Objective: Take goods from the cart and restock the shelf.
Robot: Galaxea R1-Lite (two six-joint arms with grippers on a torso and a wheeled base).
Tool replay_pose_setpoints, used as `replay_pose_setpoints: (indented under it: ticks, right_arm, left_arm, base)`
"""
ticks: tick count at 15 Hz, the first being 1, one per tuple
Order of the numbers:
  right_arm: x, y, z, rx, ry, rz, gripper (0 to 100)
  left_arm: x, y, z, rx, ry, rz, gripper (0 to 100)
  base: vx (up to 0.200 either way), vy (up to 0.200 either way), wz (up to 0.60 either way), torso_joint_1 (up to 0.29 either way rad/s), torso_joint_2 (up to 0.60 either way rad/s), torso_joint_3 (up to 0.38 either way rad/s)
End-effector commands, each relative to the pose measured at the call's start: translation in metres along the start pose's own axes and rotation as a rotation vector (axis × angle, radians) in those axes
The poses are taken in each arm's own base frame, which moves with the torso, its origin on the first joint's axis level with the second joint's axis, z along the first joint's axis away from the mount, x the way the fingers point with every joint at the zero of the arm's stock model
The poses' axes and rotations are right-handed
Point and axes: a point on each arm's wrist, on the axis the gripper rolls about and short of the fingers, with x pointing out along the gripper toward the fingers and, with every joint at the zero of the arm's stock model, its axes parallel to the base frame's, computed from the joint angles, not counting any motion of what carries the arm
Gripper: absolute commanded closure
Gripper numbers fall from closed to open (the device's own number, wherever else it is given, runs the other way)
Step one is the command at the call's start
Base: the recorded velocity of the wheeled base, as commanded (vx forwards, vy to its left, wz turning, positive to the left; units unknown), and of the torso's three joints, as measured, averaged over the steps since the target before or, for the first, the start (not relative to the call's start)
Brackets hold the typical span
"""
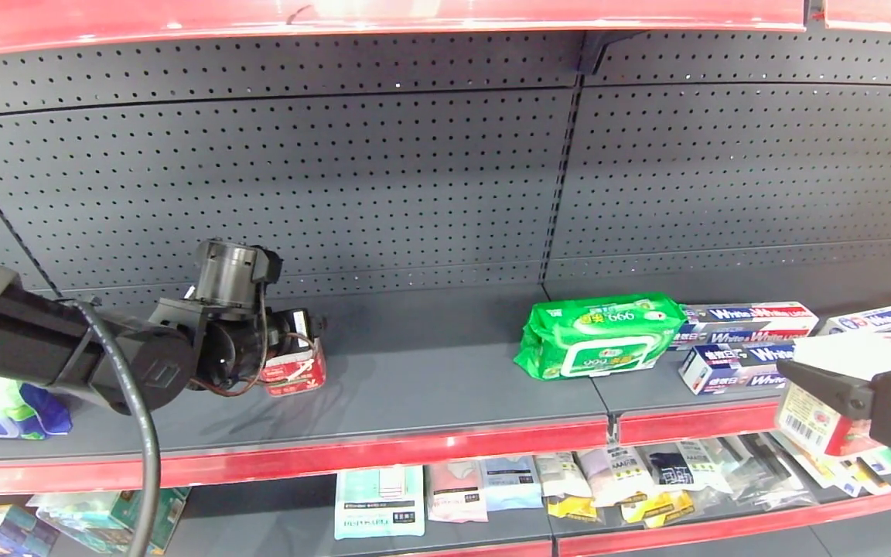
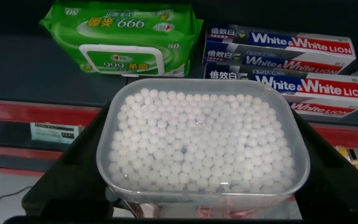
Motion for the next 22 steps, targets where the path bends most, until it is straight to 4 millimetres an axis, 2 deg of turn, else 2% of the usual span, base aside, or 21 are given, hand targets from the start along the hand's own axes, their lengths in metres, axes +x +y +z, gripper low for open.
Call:
replay_pose_setpoints:
  ticks: [1, 22]
  right_arm:
    - [0.000, 0.000, -0.001, 0.000, 0.003, 0.001, 100]
    - [0.006, 0.000, -0.001, 0.000, 0.019, 0.003, 100]
  left_arm:
    - [-0.002, -0.004, 0.005, -0.002, -0.015, -0.011, 0]
    - [0.010, -0.007, -0.010, 0.036, 0.056, 0.000, 0]
  base:
    - [0.000, 0.000, 0.00, 0.000, 0.00, 0.000]
    - [0.000, 0.000, 0.00, 0.000, 0.00, 0.000]
